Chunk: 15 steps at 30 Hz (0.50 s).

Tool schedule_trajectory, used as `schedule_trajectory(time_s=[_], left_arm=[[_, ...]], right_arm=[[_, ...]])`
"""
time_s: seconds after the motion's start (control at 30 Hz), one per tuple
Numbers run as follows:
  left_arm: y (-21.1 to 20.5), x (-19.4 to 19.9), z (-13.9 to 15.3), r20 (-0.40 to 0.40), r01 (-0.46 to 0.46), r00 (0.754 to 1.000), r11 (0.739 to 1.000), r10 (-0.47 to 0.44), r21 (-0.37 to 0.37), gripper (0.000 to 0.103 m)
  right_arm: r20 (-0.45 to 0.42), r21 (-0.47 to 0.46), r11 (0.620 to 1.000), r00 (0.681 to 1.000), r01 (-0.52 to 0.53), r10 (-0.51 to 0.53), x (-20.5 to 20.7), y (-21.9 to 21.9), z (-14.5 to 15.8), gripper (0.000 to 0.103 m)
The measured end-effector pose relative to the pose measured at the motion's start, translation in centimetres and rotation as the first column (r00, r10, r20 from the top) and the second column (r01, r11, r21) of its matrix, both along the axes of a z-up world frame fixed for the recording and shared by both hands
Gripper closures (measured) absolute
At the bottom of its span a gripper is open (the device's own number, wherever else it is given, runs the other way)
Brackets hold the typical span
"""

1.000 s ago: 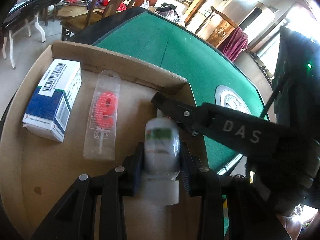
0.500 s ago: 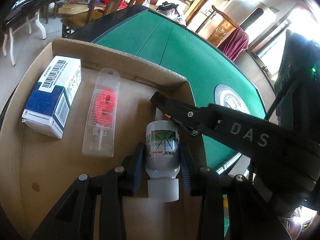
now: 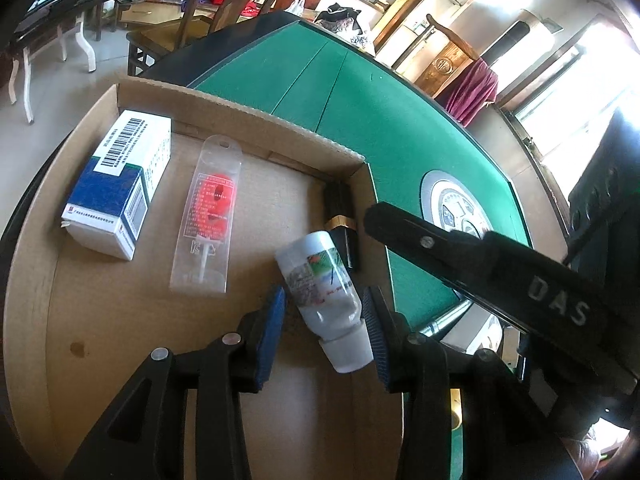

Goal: Organize objects
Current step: 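Grasp the yellow jar with left tool while right tool grasps black yellow-capped marker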

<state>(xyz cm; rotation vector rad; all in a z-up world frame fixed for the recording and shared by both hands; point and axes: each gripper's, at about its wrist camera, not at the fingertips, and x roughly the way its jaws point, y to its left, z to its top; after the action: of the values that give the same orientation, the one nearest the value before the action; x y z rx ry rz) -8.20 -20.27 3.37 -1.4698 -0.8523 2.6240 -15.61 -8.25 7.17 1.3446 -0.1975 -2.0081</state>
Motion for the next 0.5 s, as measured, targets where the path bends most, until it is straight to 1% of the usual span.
schedule_trajectory(time_s=[0.1,0.27,0.4,0.5], left_arm=[[0.2,0.5,0.3,-0.005,0.001,1.0,1.0,-0.001,-0.007,0.067],[0.8,1.0,0.7,-0.011,0.011,1.0,1.0,-0.011,-0.019,0.067],[1.7,1.8,1.4,-0.025,0.033,0.999,0.999,-0.034,-0.035,0.067],[2.8,2.4,1.9,-0.039,0.061,0.997,0.996,-0.063,-0.059,0.067]], right_arm=[[-0.014,-0.018,1.0,1.0,0.0,-0.001,0.4,1.3,0.5,0.078],[-0.002,-0.074,0.997,1.0,0.001,-0.001,1.4,3.9,0.9,0.078],[-0.023,-0.132,0.991,1.0,-0.001,-0.002,3.1,7.2,1.5,0.078],[-0.037,-0.16,0.987,0.999,0.006,-0.012,4.1,9.6,1.6,0.076]])
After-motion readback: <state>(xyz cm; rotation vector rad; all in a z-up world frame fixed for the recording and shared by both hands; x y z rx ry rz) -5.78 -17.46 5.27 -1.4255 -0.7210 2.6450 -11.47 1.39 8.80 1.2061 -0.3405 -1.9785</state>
